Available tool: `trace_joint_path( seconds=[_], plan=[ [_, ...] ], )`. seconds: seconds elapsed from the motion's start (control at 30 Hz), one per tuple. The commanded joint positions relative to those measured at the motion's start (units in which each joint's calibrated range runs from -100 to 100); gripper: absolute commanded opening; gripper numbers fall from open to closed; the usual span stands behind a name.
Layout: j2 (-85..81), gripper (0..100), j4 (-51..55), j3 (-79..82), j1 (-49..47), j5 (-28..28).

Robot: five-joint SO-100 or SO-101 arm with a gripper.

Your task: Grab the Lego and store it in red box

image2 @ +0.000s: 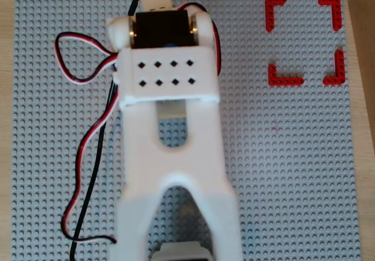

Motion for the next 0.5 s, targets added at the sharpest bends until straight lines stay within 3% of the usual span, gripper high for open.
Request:
trace_joint_path(
  seconds=[0.0,0.47],
  plan=[
    [1.03,16,-1.46,-2.35,2.74,0.54],
    [3.24,20,-4.53,-1.53,2.81,0.07]
  ],
)
